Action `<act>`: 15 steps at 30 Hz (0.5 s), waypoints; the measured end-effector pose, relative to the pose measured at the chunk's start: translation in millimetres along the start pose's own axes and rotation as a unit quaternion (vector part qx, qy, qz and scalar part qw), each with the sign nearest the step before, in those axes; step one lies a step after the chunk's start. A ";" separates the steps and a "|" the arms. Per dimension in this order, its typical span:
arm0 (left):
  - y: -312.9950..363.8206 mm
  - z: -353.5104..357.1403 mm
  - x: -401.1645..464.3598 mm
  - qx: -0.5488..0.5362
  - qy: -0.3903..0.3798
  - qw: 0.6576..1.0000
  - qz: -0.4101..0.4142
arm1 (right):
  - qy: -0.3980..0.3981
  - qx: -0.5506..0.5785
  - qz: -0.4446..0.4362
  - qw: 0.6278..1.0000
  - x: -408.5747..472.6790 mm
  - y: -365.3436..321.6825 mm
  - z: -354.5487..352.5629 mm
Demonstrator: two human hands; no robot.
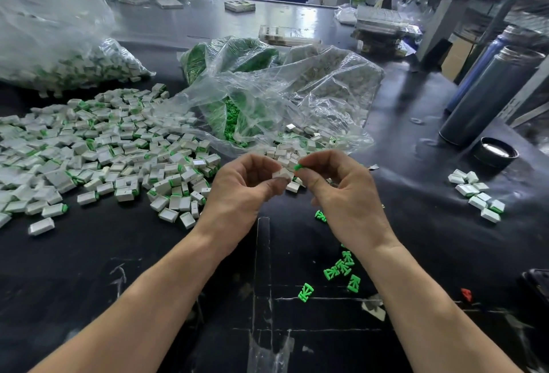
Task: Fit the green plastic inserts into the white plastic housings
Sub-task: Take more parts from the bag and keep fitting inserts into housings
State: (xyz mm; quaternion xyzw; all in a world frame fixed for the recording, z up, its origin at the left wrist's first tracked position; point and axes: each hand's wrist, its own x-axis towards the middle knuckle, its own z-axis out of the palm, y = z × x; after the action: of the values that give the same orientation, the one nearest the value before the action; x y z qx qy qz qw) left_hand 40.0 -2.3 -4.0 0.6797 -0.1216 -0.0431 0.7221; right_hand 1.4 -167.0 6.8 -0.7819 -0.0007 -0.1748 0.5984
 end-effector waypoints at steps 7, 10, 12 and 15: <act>0.2 0.7 -4.0 0.028 -0.016 0.999 0.037 | -0.007 -0.002 -0.036 0.999 -2.8 -1.6 5.5; 0.9 0.5 -4.4 0.034 -0.010 0.998 0.045 | -0.012 0.006 -0.030 0.999 -1.9 1.3 5.0; 0.6 0.9 -4.2 0.024 -0.008 0.998 0.051 | -0.012 0.014 -0.031 0.999 -2.1 2.8 5.1; -1.0 1.6 -3.7 0.024 -0.013 0.998 0.057 | -0.009 0.026 -0.039 0.999 -2.9 3.7 6.0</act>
State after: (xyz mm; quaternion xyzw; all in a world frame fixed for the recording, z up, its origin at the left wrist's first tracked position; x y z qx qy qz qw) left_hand 36.2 -3.1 -5.3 0.6879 -0.1704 -0.0080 0.7055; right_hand 1.1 -161.9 1.2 -0.7672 -0.0416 -0.1909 0.6110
